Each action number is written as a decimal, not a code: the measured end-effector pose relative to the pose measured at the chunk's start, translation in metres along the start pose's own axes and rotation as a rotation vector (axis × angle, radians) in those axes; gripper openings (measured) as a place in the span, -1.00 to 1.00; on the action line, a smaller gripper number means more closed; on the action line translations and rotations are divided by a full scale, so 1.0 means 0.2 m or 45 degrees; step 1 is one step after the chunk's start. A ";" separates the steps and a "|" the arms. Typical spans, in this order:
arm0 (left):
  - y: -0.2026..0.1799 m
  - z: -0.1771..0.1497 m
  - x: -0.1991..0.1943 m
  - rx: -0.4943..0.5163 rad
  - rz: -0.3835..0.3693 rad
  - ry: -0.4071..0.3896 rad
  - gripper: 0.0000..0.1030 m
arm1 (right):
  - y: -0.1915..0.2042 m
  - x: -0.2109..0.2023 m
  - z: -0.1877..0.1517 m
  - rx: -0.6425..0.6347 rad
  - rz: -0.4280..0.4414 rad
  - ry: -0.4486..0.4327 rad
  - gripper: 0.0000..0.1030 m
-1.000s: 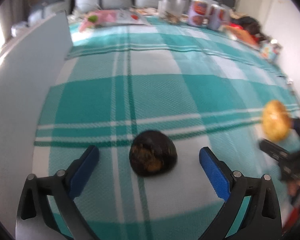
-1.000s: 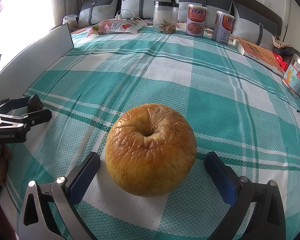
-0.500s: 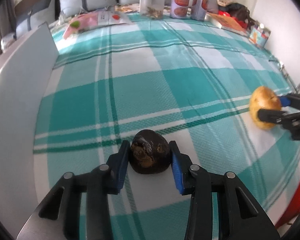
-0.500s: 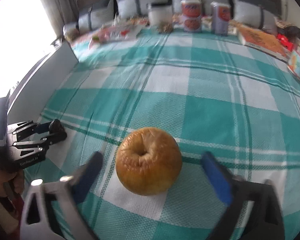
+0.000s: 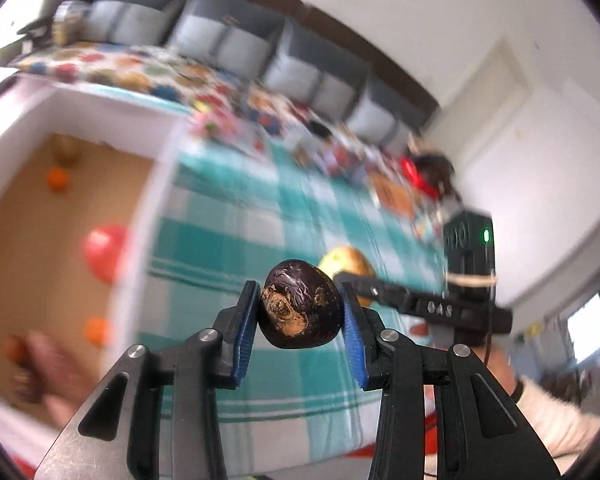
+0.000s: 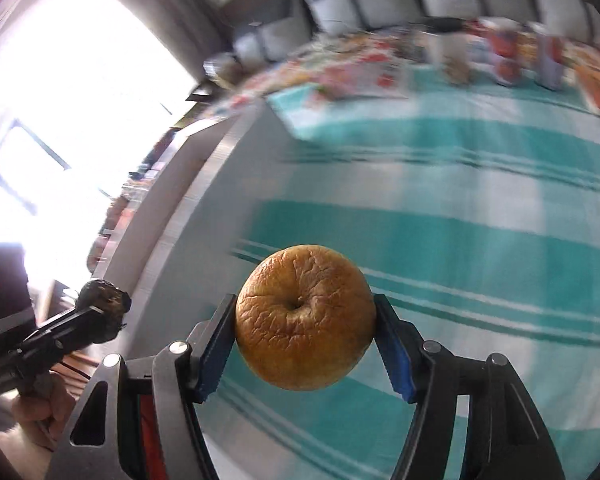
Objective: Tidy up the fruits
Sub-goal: 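Carry both fruits over the white box and open both tools to drop them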
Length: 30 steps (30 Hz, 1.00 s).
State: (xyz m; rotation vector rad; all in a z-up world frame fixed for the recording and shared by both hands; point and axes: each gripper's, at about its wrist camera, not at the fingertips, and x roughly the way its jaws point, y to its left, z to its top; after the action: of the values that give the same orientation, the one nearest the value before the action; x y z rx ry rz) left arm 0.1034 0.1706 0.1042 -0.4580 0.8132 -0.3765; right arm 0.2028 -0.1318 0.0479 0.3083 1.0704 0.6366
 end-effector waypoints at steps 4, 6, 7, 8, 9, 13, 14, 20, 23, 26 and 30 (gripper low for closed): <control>0.30 0.18 -0.18 -0.088 0.159 -0.125 -0.22 | 0.31 0.12 0.18 -0.059 0.110 -0.002 0.27; 0.43 0.22 -0.16 -0.098 0.262 -0.132 -0.22 | 0.50 0.23 0.26 -0.143 0.113 0.017 0.27; 0.51 0.23 -0.13 -0.112 0.317 -0.117 -0.22 | 0.58 0.28 0.28 -0.181 0.117 0.032 0.27; 0.59 0.23 -0.09 -0.137 0.356 -0.088 -0.22 | 0.66 0.33 0.30 -0.221 0.124 0.054 0.27; 0.67 0.23 -0.04 -0.164 0.392 -0.053 -0.22 | 0.76 0.42 0.32 -0.272 0.128 0.083 0.27; 0.92 0.21 0.21 -0.241 0.545 0.155 -0.22 | 1.00 0.74 0.38 -0.407 0.065 0.184 0.27; 0.96 0.19 0.25 -0.255 0.570 0.200 -0.22 | 1.03 0.82 0.40 -0.437 0.030 0.211 0.27; 1.10 0.10 0.38 -0.321 0.660 0.375 -0.13 | 1.08 1.26 0.44 -0.511 -0.208 0.353 0.27; 1.09 0.09 0.38 -0.316 0.673 0.382 0.32 | 1.06 1.38 0.44 -0.575 -0.312 0.398 0.28; 1.00 0.08 0.33 -0.232 0.709 0.312 0.40 | 1.06 1.36 0.45 -0.582 -0.342 0.318 0.37; 0.83 0.07 0.16 -0.126 0.741 0.134 0.54 | 1.04 1.15 0.49 -0.518 -0.290 0.121 0.96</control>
State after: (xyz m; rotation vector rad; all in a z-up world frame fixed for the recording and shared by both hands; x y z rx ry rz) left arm 0.1582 0.2985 0.0062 -0.2754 1.0283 0.1813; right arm 0.2954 0.1799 0.0384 -0.1962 1.0213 0.6516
